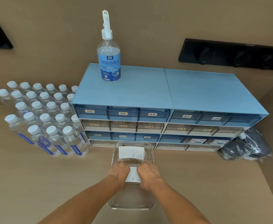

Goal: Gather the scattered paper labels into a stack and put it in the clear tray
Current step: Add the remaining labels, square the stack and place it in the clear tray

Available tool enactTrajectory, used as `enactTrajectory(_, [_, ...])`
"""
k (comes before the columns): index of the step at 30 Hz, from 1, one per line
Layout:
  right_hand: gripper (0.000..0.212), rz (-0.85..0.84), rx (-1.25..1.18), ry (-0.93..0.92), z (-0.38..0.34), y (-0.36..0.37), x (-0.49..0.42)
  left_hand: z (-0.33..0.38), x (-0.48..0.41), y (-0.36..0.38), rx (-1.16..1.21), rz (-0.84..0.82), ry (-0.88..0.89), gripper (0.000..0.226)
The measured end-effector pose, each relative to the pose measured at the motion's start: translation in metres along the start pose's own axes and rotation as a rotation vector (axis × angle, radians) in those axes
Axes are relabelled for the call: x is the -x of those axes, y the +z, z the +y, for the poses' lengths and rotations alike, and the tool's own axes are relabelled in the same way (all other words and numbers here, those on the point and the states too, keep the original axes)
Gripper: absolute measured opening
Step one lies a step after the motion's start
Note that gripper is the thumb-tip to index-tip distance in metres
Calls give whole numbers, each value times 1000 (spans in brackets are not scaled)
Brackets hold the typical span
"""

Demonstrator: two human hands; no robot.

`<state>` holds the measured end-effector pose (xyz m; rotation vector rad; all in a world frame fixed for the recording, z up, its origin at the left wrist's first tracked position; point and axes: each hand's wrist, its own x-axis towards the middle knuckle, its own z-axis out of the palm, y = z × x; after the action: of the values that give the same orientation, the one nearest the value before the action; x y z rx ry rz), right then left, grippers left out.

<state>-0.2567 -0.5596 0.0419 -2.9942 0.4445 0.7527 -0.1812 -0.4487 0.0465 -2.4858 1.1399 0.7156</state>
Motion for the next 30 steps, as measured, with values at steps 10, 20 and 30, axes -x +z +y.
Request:
enactTrajectory(10, [48, -38, 210, -43, -6, 4, -10, 3, -18, 12, -274, -14, 34, 43])
enactTrajectory(20, [52, -32, 215, -43, -9, 3, -9, 5, -19, 11, -298, 17, 25, 46])
enactTrajectory(30, [87, -117, 114, -23, -10, -14, -7, 10, -11, -2, -311, 1, 102, 81])
